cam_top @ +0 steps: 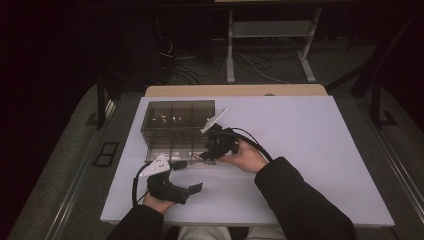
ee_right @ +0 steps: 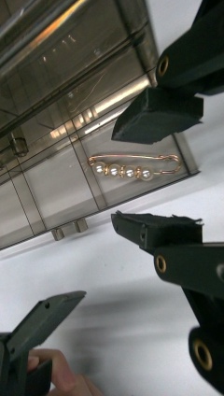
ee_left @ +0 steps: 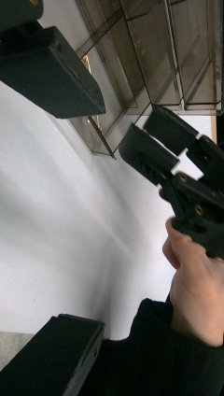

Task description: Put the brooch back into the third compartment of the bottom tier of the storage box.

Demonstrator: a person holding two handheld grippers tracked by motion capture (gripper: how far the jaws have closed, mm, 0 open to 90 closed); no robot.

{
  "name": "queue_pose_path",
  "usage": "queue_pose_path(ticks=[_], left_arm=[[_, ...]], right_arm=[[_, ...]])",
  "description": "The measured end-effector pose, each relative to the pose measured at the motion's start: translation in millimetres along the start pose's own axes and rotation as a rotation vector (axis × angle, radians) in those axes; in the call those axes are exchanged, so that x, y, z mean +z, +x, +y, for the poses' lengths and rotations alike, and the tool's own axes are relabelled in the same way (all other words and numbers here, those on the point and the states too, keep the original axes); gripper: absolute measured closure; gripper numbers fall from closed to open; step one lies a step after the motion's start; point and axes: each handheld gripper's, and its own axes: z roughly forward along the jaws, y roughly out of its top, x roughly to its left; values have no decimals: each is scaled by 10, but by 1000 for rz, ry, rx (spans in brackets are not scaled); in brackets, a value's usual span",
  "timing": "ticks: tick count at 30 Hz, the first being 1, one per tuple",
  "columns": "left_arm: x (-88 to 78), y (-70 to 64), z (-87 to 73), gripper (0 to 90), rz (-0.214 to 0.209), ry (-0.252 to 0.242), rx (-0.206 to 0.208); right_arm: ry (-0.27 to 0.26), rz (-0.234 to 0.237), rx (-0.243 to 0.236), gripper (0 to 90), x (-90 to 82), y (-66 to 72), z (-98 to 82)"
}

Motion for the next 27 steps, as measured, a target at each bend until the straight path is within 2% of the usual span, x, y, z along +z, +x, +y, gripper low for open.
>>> queue_pose_path(ticks=[9,12,17,19,22,27], left_arm=[[8,5,1,0,-2,2,-6],[14,4,2,0,-3,2,-5],[14,7,0,0,-4,1,-6],[11,9,0,0,-3,1,-6],[11,9,0,0,-2,0,-8],[14,9,0,0,-2,2,-6]], right_arm=[[-23,-31,20,272,-186,9,-111],[-34,-40,36,177,-241,2,-158],[-55,-44,78,91,-350,-13,-258],[-70,-61,84,1,-405,-19,-311],[-98,-69,117,1,-495,-23,-400],[-104,-74,134,1,-625,-41,-538]])
